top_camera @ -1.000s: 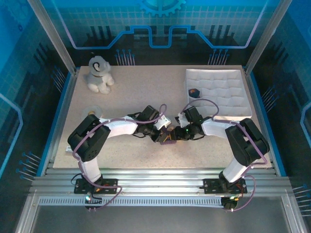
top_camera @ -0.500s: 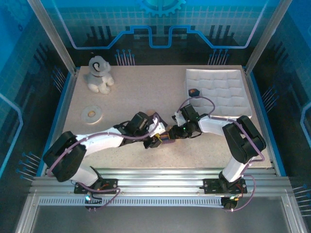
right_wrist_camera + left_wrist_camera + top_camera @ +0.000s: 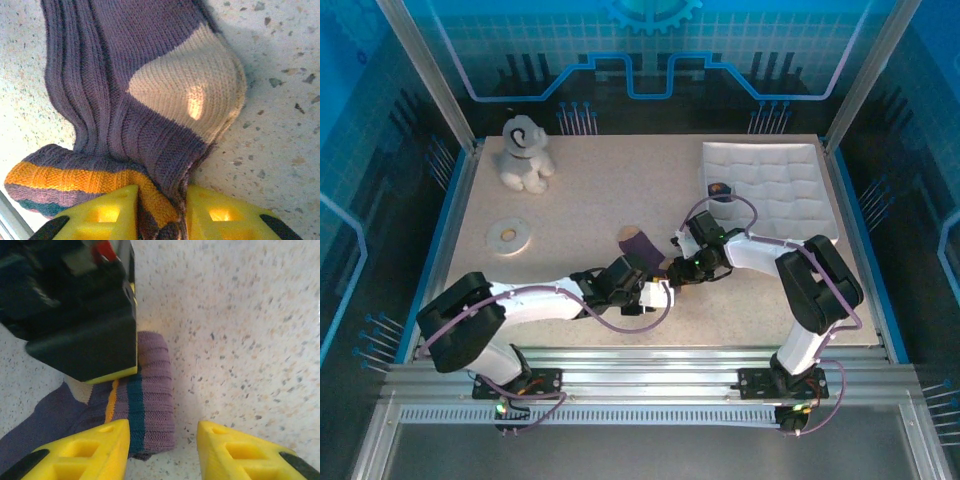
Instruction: Roll the socks
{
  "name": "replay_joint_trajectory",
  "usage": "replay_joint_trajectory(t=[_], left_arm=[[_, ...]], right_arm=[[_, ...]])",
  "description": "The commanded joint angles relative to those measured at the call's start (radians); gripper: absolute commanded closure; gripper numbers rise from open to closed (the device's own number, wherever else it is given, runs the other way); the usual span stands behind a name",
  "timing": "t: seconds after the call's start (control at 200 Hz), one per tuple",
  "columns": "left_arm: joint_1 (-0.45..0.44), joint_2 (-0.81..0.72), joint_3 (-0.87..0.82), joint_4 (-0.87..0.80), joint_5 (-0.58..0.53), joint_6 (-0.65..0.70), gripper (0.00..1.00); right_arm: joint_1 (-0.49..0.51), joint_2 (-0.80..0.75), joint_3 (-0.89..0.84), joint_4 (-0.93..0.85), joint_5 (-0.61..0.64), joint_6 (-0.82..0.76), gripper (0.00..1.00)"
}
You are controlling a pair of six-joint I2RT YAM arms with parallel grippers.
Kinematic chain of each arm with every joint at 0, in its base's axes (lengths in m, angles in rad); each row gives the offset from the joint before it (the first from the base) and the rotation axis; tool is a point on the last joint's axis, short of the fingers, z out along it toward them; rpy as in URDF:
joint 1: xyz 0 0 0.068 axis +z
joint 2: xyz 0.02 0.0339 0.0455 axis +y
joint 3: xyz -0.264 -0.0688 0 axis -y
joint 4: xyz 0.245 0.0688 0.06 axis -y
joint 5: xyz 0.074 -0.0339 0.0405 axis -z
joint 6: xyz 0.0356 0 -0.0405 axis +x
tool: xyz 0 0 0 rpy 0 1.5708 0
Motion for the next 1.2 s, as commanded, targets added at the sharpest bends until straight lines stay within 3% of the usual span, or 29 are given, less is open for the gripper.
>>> replay_joint_trajectory(t=[0.0,0.61,0.72,0.856,1.046,1.196], left_arm=[[-0.005,0.033,0.036,0.036,-0.03,0.076,0.61],[-0.005,0.216,0.029,0.153,-0.115,0.098,0.62],[-0.005,0.228,0.023,0.148,-0.119,0.087,0.73],[-0.006,0.215,0.03,0.08,-0.102,0.068,1.0],[-0.011,0.204,0.145,-0.164,-0.037,-0.056,1.0],[-0.013,0.218,0.228,-0.279,0.005,-0.192,1.0]], right_arm=[[0.013,0.063,-0.036,-0.129,0.139,-0.029,0.74],[0.013,0.08,-0.007,-0.151,0.132,-0.039,0.74],[0.011,0.074,-0.009,-0.154,0.122,-0.04,0.74],[-0.007,0.051,-0.017,-0.144,0.084,-0.031,0.73],[-0.066,-0.109,-0.082,-0.068,-0.022,-0.008,0.65],[-0.124,-0.306,-0.094,-0.092,0.007,-0.034,0.6]])
